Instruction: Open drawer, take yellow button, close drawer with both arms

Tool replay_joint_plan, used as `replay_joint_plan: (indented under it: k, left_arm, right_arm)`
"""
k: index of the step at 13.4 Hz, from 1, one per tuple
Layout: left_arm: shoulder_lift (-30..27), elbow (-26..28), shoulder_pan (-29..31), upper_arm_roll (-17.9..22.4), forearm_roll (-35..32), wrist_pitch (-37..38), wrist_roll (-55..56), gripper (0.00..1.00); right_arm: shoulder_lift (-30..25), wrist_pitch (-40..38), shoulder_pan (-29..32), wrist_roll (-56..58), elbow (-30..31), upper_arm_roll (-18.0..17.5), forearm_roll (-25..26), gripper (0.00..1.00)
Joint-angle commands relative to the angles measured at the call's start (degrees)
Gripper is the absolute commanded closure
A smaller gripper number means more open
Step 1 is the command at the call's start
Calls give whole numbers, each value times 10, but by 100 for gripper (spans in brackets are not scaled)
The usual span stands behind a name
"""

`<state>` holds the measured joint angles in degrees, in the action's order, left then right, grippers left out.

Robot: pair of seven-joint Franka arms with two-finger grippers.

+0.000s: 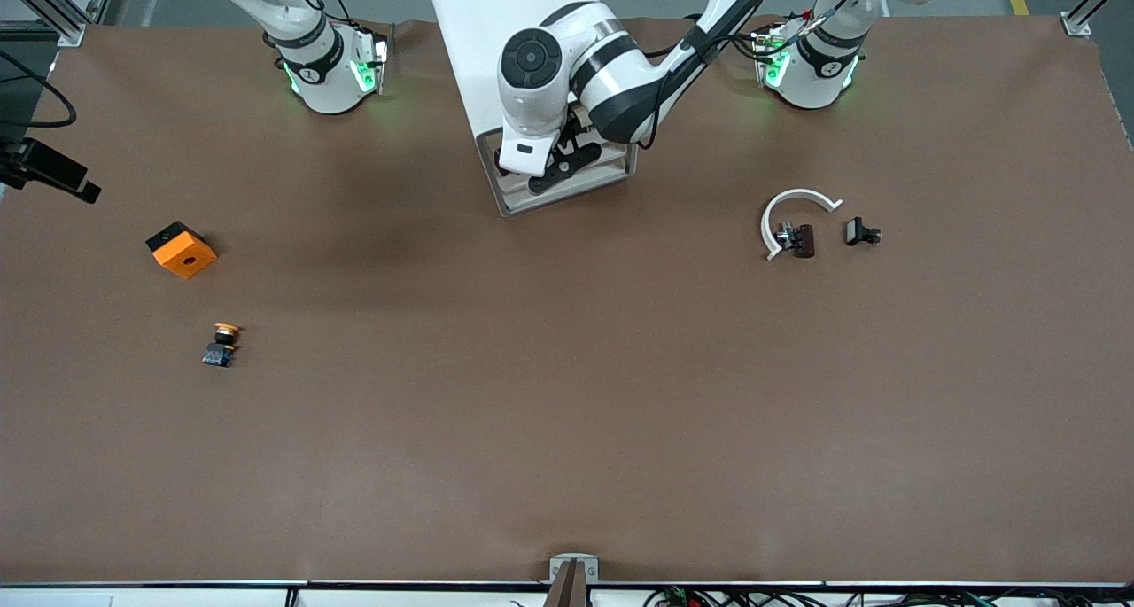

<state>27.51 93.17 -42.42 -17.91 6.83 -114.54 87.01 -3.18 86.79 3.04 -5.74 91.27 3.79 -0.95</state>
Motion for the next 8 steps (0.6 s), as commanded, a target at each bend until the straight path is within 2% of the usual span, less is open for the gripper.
replay_joint_plan:
  k: [1, 4, 8]
  left_arm:
    - [-2, -4, 0, -9, 15, 12, 11, 0]
    - [-3, -14, 14, -5, 14, 12, 1, 0]
    - [-5, -37, 92, -3, 13, 12, -53, 0]
  right_arm:
    - [-20, -7, 4, 12, 13, -4, -7, 0]
    - [-18, -18, 1, 12, 1, -9, -5, 0]
    - [-19, -21, 3, 29, 2, -8, -5, 0]
